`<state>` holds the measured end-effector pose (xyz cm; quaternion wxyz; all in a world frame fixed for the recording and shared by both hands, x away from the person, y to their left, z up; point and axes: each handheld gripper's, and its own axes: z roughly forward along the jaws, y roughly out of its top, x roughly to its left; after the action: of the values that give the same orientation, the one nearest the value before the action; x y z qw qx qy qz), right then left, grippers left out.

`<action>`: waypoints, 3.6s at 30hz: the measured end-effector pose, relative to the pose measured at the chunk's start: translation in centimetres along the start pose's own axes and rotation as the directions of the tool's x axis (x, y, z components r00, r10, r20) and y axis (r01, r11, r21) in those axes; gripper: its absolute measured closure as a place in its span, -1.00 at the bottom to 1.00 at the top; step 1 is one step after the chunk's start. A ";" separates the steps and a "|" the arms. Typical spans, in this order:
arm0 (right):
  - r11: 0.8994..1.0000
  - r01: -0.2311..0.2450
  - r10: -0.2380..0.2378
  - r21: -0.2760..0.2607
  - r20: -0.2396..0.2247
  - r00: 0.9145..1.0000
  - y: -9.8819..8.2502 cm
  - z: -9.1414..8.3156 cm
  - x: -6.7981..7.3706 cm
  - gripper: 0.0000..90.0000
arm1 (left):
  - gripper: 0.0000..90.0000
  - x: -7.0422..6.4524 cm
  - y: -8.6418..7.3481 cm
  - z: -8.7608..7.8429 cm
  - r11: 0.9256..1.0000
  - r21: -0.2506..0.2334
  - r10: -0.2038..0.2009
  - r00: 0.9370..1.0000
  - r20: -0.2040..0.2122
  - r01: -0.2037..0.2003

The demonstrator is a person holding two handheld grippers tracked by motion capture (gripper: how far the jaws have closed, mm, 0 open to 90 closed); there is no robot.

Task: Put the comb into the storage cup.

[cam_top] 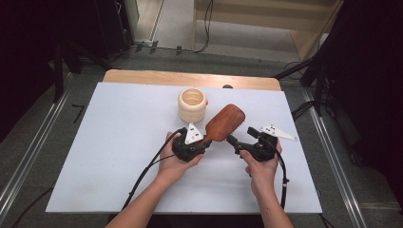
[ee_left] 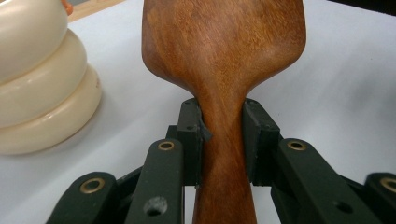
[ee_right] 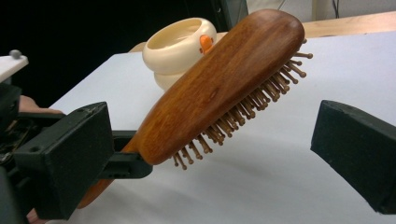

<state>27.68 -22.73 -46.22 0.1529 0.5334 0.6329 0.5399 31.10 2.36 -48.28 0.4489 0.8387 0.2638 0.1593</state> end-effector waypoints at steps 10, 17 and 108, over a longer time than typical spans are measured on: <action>0.994 -0.110 0.111 0.017 -0.060 0.992 -0.4 1.3 0.6 -1.00 | 0.59 -1.2 -1.6 -1.2 1.000 -0.025 0.011 1.000 0.002 -0.011; 0.987 -0.158 0.161 0.041 -0.068 0.985 -1.0 2.2 0.6 -1.00 | 0.59 -1.9 -1.9 -1.8 0.998 -0.058 0.022 1.000 -0.002 -0.022; 0.986 -0.073 0.025 -0.149 -0.301 0.953 3.8 -0.7 0.1 0.19 | -1.00 9.3 -12.6 -17.8 0.936 -0.238 -0.302 0.939 -0.162 0.260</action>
<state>29.06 -23.59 -42.71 0.0842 0.4476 0.5904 0.6664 25.84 25.46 -48.76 0.5263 0.7192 0.4060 0.2025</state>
